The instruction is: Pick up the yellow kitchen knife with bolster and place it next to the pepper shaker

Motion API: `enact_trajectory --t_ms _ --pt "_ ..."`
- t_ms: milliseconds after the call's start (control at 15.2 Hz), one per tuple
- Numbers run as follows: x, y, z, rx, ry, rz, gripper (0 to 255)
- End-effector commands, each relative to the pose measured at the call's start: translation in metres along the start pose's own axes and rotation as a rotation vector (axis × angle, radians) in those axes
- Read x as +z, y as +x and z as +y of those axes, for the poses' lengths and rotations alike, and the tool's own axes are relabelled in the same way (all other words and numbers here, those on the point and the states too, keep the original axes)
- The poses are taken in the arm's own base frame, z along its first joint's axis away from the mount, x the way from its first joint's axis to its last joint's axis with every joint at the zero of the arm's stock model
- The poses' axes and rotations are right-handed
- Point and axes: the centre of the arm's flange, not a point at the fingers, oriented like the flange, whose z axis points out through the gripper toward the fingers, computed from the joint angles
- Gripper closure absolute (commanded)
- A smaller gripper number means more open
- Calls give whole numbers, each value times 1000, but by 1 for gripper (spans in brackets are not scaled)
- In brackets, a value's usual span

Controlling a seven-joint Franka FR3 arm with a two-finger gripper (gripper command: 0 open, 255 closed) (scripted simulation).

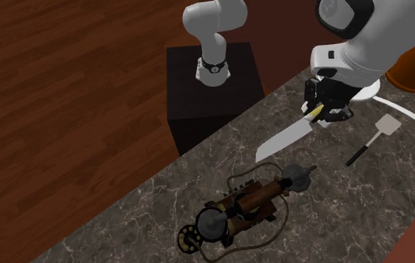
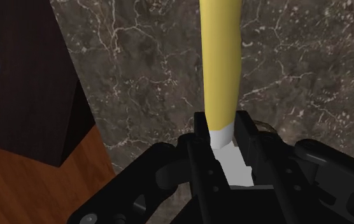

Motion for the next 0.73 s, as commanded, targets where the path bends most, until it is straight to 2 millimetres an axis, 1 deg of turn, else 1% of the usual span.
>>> enact_trajectory --t_ms 0,660 --pt "9 -4 0 1 0 0 255" --pt "62 -4 0 1 0 0 255"
